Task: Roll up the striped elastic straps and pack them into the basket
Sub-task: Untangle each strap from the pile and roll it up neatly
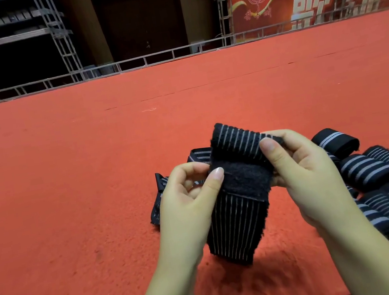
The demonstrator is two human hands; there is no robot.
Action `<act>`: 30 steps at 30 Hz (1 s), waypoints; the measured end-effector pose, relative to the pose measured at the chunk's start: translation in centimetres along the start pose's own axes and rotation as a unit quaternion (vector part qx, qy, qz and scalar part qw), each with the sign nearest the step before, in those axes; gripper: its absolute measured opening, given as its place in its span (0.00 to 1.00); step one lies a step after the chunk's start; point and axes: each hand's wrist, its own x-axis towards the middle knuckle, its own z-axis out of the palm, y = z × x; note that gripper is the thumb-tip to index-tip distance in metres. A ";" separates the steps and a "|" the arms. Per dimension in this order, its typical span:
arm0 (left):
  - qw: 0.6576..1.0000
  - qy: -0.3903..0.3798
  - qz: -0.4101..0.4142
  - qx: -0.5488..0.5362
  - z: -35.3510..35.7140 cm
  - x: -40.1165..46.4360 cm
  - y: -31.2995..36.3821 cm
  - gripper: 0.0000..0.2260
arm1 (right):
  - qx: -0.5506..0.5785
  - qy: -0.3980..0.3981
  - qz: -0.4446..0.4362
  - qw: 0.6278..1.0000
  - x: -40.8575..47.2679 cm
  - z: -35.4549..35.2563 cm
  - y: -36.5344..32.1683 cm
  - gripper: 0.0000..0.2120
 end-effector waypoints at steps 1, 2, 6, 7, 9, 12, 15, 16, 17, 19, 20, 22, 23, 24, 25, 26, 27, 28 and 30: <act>1.000 -0.003 -0.005 0.000 -0.1 0.1 0.0 0.06 | 0.003 -0.004 -0.001 1.000 0.0 -0.1 -0.1 0.09; 1.000 -0.010 -0.014 -0.001 -0.2 0.1 0.2 0.07 | 0.007 -0.007 -0.004 1.000 0.0 -0.1 -0.2 0.10; 0.999 -0.035 -0.025 -0.009 -0.5 0.1 0.6 0.10 | 0.025 -0.010 -0.010 1.000 0.0 -0.4 -0.5 0.11; 0.999 -0.036 -0.020 -0.009 -0.5 0.1 0.7 0.08 | 0.008 -0.009 -0.015 1.000 0.0 -0.5 -0.5 0.11; 0.999 -0.034 -0.019 -0.003 -0.4 0.2 0.5 0.08 | -0.041 0.002 -0.027 0.999 0.0 -0.8 -0.4 0.09; 0.999 -0.042 -0.027 -0.006 -0.2 0.1 0.7 0.10 | -0.108 0.016 -0.049 0.993 0.1 -1.1 -0.3 0.11; 0.998 -0.039 -0.039 -0.027 -0.1 -0.1 0.8 0.10 | -0.134 0.021 -0.070 0.988 -0.1 -1.1 -0.2 0.06; 0.998 -0.037 -0.046 -0.033 -0.1 -0.2 0.8 0.10 | -0.139 0.020 -0.079 0.987 -0.2 -1.1 -0.1 0.04; 0.997 -0.038 -0.053 -0.037 -0.1 -0.3 0.9 0.09 | -0.147 0.017 -0.088 0.985 -0.3 -1.0 -0.1 0.02; 0.995 -0.047 -0.077 -0.051 -0.1 -0.3 1.0 0.03 | -0.166 0.014 -0.104 0.980 -0.5 -1.0 -0.1 0.03; 0.992 -0.055 -0.097 -0.063 0.0 -0.3 1.2 0.02 | -0.177 0.013 -0.109 0.978 -0.5 -1.0 -0.2 0.03; 0.983 -0.088 -0.131 -0.097 0.0 -0.2 1.4 0.10 | -0.192 0.011 -0.114 0.975 -0.6 -0.8 -0.3 0.05; 0.979 -0.108 -0.134 -0.106 0.0 -0.1 1.4 0.13 | -0.199 0.008 -0.118 0.973 -0.6 -0.7 -0.3 0.06; 0.977 -0.123 -0.133 -0.113 0.0 0.0 1.5 0.15 | -0.205 0.003 -0.123 0.971 -0.6 -0.6 -0.4 0.06; 0.976 -0.133 -0.128 -0.120 0.1 0.0 1.4 0.17 | -0.210 -0.003 -0.129 0.969 -0.6 -0.4 -0.3 0.07; 0.974 -0.135 -0.127 -0.127 0.2 0.0 1.5 0.19 | -0.211 -0.008 -0.133 0.968 -0.7 -0.3 -0.3 0.07; 0.975 -0.132 -0.123 -0.129 0.3 0.0 1.6 0.20 | -0.208 -0.014 -0.131 0.969 -0.7 -0.3 -0.2 0.08; 0.976 -0.127 -0.120 -0.129 0.4 0.0 1.7 0.21 | -0.200 -0.023 -0.126 0.971 -0.7 -0.2 -0.2 0.08; 0.980 -0.111 -0.106 -0.125 0.5 0.2 1.5 0.20 | -0.188 -0.043 -0.116 0.974 -0.7 -0.3 -0.1 0.10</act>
